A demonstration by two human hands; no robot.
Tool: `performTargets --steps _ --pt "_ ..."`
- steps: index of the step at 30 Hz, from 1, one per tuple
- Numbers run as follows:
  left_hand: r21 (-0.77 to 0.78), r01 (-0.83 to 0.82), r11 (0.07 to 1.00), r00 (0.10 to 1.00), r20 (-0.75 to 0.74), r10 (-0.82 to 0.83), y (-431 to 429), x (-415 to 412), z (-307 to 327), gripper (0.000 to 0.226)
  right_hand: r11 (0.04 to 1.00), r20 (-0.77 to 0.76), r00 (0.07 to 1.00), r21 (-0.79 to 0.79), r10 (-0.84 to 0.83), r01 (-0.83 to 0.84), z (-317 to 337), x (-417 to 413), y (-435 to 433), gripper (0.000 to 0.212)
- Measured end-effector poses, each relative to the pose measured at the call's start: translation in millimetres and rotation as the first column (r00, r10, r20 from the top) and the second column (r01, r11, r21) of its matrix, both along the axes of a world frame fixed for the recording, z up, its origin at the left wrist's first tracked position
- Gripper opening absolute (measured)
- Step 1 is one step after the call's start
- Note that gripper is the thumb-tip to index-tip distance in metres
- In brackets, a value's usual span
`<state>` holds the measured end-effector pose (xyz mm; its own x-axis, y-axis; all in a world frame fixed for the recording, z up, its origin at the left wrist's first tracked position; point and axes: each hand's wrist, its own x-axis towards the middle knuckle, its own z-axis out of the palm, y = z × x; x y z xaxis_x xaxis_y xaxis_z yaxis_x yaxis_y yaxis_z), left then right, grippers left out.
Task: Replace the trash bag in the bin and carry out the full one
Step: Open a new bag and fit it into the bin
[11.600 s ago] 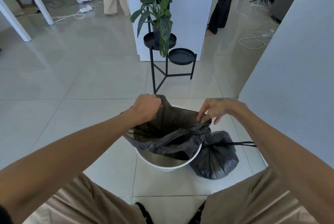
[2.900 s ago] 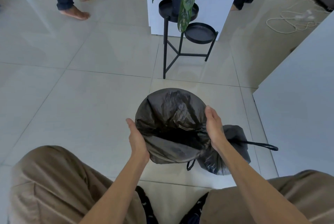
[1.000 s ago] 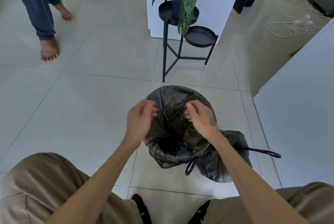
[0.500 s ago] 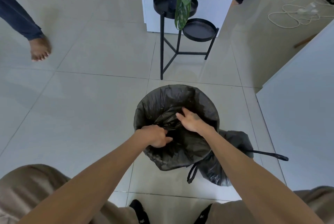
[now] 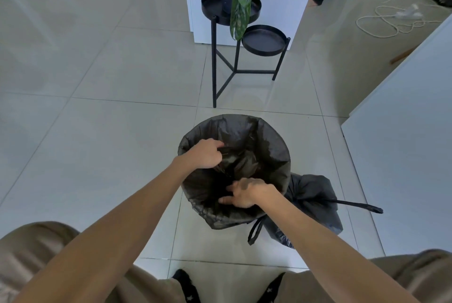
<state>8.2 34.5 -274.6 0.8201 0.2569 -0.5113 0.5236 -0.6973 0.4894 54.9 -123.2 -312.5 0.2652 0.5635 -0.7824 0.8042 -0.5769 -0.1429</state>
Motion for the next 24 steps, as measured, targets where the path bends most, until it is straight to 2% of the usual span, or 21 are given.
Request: performTargets --steps 3,6,9,12,14,16,20,24 --pt "0.020 0.020 1.000 1.000 -0.018 -0.020 1.7 -2.4 -4.9 0.048 0.994 -0.016 0.999 -0.098 0.051 -0.053 -2.3 1.8 4.2 0.081" --pt "0.057 -0.035 0.998 0.978 0.207 0.022 -2.1 -11.9 -0.4 0.043 0.999 -0.003 0.999 -0.035 0.037 -0.037 2.5 2.9 4.9 0.077" --pt "0.140 -0.209 0.968 0.850 0.515 0.109 -7.8 -30.5 5.8 0.034 0.987 0.054 0.995 0.140 -0.082 0.073 12.2 4.8 2.7 0.069" --pt "0.191 -0.430 0.882 0.728 0.651 0.214 -13.2 -54.0 2.8 0.035 0.960 0.116 0.984 0.260 -0.136 0.103 20.0 10.3 8.4 0.064" --pt "0.141 -0.502 0.853 0.705 0.638 0.310 -17.0 -65.9 -4.8 0.045 0.964 0.123 0.985 0.249 -0.120 0.087 19.5 16.7 19.8 0.063" --pt "0.109 -0.504 0.857 0.741 0.565 0.364 -21.8 -73.0 -16.1 0.055 0.974 0.101 0.990 0.216 -0.097 0.073 12.5 22.8 33.1 0.067" --pt "0.120 -0.482 0.868 0.777 0.518 0.359 -26.1 -77.5 -32.0 0.061 0.968 0.046 0.991 0.226 -0.124 0.110 0.8 30.4 47.0 0.085" --pt "0.154 -0.500 0.852 0.769 0.530 0.356 -23.1 -80.6 -34.3 0.064 0.931 0.018 0.986 0.334 -0.163 0.147 5.8 32.7 36.3 0.077"
